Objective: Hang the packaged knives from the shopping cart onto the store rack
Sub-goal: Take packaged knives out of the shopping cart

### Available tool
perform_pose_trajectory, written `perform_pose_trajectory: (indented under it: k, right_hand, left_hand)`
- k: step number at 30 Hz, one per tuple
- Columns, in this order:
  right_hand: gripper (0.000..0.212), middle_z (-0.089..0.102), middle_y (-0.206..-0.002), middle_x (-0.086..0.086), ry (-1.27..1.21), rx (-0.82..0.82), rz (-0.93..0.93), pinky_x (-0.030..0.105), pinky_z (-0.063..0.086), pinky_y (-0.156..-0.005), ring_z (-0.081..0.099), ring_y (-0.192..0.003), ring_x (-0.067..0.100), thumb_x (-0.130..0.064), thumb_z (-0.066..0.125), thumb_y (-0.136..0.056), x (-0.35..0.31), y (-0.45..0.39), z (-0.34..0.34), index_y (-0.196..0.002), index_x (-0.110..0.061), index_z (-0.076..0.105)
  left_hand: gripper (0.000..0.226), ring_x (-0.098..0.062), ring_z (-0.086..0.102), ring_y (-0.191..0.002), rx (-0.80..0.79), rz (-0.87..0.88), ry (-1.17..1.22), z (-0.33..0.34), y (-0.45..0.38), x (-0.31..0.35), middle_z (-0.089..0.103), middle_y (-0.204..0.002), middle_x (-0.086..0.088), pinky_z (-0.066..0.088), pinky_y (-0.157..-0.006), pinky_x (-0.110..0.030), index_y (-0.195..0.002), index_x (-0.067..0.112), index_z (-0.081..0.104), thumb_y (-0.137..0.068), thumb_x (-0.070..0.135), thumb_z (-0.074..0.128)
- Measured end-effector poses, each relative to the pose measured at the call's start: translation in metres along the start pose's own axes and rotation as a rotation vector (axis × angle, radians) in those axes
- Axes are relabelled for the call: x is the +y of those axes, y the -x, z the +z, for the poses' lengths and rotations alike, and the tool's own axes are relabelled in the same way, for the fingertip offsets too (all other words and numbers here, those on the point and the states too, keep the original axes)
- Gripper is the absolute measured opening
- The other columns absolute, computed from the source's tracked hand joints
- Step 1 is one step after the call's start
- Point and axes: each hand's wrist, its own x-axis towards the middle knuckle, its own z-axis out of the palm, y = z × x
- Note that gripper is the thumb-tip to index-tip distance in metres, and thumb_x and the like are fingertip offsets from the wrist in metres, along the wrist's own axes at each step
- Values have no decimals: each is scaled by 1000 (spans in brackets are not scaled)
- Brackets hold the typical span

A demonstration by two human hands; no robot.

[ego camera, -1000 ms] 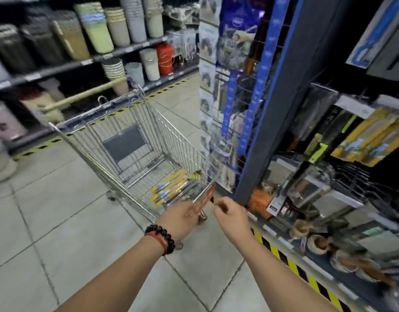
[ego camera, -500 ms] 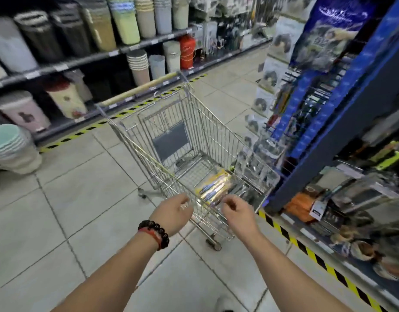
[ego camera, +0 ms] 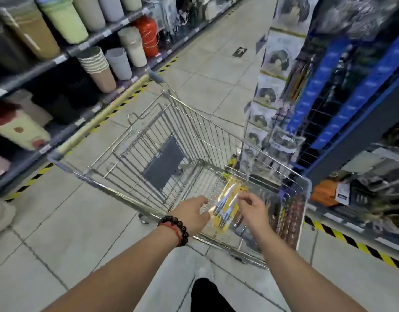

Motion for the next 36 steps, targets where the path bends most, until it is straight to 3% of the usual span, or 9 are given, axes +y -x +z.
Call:
perform_pose_trajectory:
  k: [2,9,11,14,18,24,28,33,36]
  right_hand:
    - [11,69,-88,-7,-50,55,114,41,52,-88,66,-93,26,-24,62,-85,7,-24,18,-79,-31,68]
    - [9,66,-83,0,13,59,289,30,43,-72,60,-77,20,-20,60,-90,22,-81,59,-88,-20,69]
    - [12,68,-92,6,66,25,364,34,48,-79,64,-88,26,-17,60,-86,51,-102,70,-85,-25,69]
    - [32,61,-124,13,105,-54,521,34,43,-100,56,-110,22,-13,55,-93,84,-130,89,-124,-11,62]
    - [44,64,-106,12,153,-19,642,36,53,-81,64,-93,29,-19,57,-92,128,-165,123,-135,-11,52]
    - [57,51,-136,13,156,52,677,46,53,-90,59,-107,34,-39,64,-85,195,-206,172,-134,-20,44]
    - [62,23,-157,3,304,144,698,45,32,-108,34,-135,38,-35,52,-91,201,-215,195,-148,-24,30]
    - [36,30,-146,8,311,158,700,42,44,-98,46,-121,37,-25,57,-87,208,-219,200,-123,-28,53]
    - [36,35,-135,8,271,207,661,38,48,-88,53,-108,35,-17,64,-84,208,-217,197,-117,-20,50]
  left_hand:
    - [47,-22,56,-116,-62,-4,15,-8,-31,-6,52,-137,-1,48,-96,-35,-138,30,42,-92,34,49]
    - [52,-24,52,-121,-252,23,34,4,-148,-23,50,-140,-5,42,-99,-29,-142,26,38,-93,32,50]
    - [52,-26,49,-125,-309,19,24,20,-184,-31,48,-142,-8,39,-100,-29,-144,22,36,-94,29,49]
    - [57,-24,45,-130,-395,-16,69,58,-241,-47,41,-149,-8,38,-105,-29,-148,19,31,-94,29,49]
    - [62,-22,51,-116,-476,-180,221,117,-313,-74,41,-147,-9,41,-92,-25,-150,19,26,-95,27,51]
    - [68,-33,45,-129,-523,-323,254,193,-384,-106,41,-147,-13,37,-108,-38,-148,13,26,-88,32,53]
    - [56,-35,51,-118,-470,-327,167,226,-392,-107,58,-125,-11,41,-102,-38,-134,18,39,-83,37,52]
    - [26,-31,54,-99,-317,-407,216,240,-389,-108,61,-96,-7,47,-92,-36,-103,25,54,-78,30,59]
    - [8,-29,61,-90,-241,-335,175,236,-392,-112,64,-94,-7,53,-83,-33,-82,17,62,-74,15,59]
